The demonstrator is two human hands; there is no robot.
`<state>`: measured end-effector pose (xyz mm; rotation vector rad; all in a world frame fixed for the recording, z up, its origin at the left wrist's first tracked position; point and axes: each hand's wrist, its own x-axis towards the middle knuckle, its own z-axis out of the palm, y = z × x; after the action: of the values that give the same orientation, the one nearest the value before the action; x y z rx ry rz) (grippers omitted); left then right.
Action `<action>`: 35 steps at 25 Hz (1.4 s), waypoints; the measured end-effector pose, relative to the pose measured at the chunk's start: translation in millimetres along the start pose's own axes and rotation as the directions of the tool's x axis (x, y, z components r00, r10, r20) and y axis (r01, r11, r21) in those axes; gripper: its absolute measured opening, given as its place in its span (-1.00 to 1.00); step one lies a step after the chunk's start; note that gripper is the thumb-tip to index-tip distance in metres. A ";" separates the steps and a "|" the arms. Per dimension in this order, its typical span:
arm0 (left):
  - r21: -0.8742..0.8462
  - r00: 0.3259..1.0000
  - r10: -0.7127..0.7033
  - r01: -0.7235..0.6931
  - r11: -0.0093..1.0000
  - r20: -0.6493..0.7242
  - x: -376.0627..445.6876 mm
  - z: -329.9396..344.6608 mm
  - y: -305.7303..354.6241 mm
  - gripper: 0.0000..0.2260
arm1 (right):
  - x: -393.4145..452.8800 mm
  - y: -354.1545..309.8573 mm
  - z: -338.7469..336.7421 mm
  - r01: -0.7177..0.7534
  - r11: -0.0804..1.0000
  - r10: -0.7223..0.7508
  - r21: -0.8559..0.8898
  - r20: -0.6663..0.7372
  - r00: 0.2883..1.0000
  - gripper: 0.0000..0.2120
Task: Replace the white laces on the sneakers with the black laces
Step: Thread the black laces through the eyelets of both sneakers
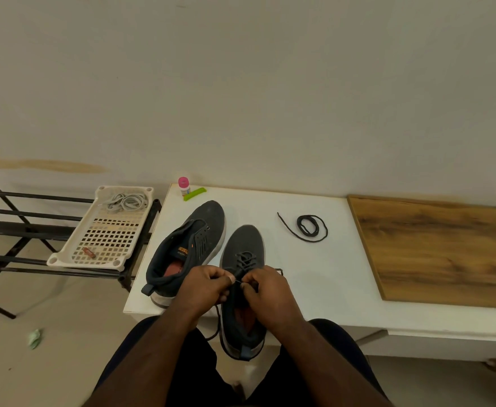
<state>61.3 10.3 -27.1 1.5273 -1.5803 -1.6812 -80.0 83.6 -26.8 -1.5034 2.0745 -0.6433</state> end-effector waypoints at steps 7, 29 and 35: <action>-0.090 0.999 -0.038 0.041 0.995 0.029 -1.0 0.3 1.5 -0.92 | 1.8 -4.5 6.5 0.011 0.999 -0.012 -0.047 -0.032 0.999 -0.86; 0.659 0.959 0.130 -0.268 0.703 0.252 -6.0 -36.8 14.1 -0.87 | -41.3 -11.9 21.7 0.220 0.886 -0.283 -0.408 -0.101 0.954 -0.59; -0.389 0.989 0.110 -0.138 0.911 -0.095 -14.5 -36.9 31.7 -0.79 | -43.9 -11.5 20.7 0.235 0.886 -0.291 -0.401 -0.083 0.953 -0.66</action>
<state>85.6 -4.4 14.9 1.2386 -1.1815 -1.7237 -46.7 120.5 -30.3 -2.0443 2.2171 -0.4613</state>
